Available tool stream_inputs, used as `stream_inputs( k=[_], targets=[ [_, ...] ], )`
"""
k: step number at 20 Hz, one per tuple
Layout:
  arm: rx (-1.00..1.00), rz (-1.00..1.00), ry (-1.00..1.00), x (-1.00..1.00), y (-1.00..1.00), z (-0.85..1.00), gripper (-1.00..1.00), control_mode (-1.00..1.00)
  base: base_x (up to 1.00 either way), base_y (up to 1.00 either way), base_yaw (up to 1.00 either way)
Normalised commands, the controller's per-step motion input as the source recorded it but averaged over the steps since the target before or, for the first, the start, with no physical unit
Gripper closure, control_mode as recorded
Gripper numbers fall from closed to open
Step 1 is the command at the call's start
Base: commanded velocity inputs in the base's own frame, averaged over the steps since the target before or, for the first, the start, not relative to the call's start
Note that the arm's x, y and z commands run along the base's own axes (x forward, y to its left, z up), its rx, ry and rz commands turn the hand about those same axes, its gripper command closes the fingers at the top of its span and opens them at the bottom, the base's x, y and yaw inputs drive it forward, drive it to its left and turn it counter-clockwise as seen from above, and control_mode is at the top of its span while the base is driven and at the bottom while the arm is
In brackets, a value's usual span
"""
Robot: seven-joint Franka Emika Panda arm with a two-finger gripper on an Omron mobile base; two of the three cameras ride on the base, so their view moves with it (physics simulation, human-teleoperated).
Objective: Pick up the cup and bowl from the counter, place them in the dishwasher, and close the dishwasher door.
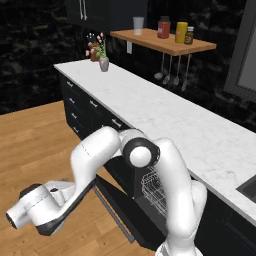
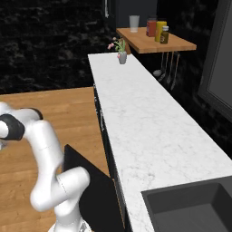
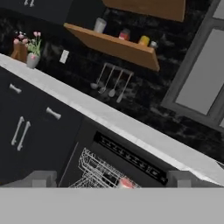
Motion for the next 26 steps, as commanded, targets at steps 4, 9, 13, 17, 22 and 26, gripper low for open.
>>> stream_inputs(
  k=[4,9,13,17,22,26],
  targets=[
    [0.16,-0.21,-0.50,-1.00,-0.19,0.02,-1.00,-1.00,0.00,0.00,0.00],
    [0.22,-0.25,-0.30,-1.00,-0.59,-0.42,-1.00,-1.00,0.00,0.00,0.00],
    [0.24,-0.28,-0.27,-0.86,-0.80,-1.00,-1.00,-1.00,0.00,0.00,0.00],
    [0.25,-0.27,-0.30,-0.84,-0.83,-1.00,-1.00,-1.00,0.00,0.00,0.00],
    [0.26,-0.28,-0.32,-0.83,-0.75,-1.00,-1.00,-1.00,0.00,0.00,0.00],
    [0.24,-0.30,-0.39,-0.87,-0.58,-1.00,-1.00,-1.00,0.00,0.00,0.00]
  ],
)
